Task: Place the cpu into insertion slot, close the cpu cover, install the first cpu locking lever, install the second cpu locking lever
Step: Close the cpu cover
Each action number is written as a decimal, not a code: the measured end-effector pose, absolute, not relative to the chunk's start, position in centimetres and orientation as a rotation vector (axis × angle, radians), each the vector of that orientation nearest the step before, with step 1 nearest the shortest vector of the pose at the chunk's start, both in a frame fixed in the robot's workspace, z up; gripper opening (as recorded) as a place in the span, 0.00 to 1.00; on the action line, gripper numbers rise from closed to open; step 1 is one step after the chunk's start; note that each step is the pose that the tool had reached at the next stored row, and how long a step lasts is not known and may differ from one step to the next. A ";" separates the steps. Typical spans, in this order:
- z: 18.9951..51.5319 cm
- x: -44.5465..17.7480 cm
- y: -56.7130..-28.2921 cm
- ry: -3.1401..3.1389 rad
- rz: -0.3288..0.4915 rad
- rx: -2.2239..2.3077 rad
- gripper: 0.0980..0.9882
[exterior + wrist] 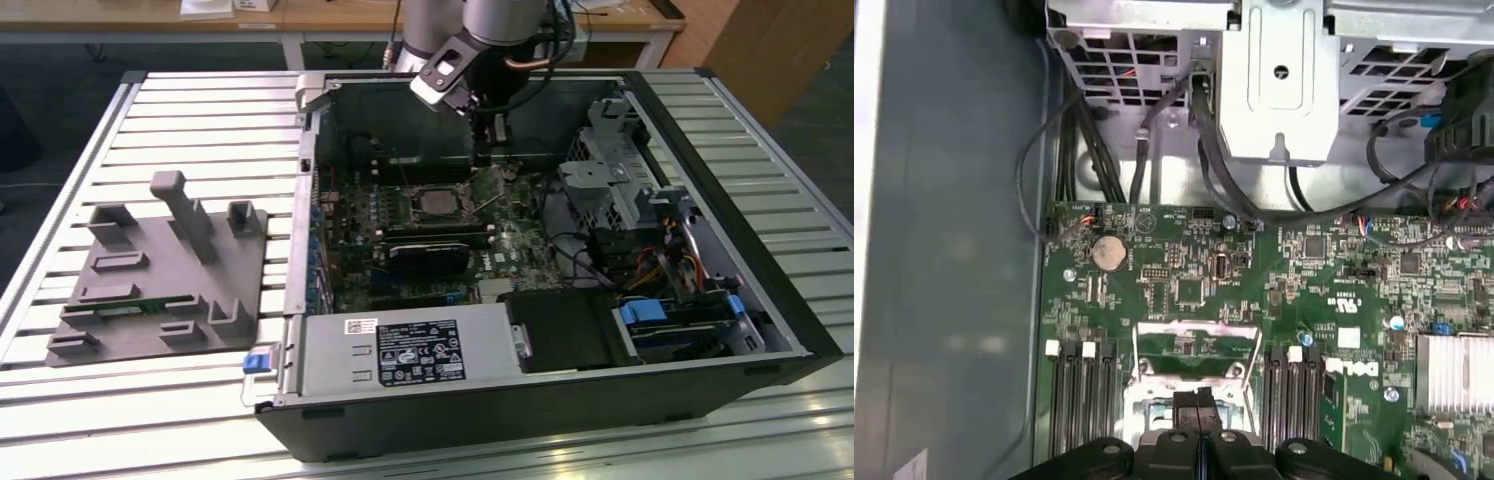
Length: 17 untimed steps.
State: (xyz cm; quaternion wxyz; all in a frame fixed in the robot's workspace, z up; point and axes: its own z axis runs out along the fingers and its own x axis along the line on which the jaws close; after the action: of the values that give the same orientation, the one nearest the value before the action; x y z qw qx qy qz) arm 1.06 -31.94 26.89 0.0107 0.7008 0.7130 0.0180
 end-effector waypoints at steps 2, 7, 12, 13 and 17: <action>26.6 1.2 -32.0 2.225 0.055 2.187 0.01; 26.3 2.3 -32.1 2.229 0.047 2.191 0.01; 26.1 3.5 -32.1 2.240 0.042 2.185 0.01; 26.1 3.6 -32.1 2.240 0.042 2.185 0.01; 26.0 4.3 -32.0 2.240 0.042 2.185 0.01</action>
State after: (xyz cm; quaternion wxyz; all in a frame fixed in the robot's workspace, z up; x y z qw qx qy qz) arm 4.31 -32.04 25.98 0.0061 0.6982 0.7157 0.0135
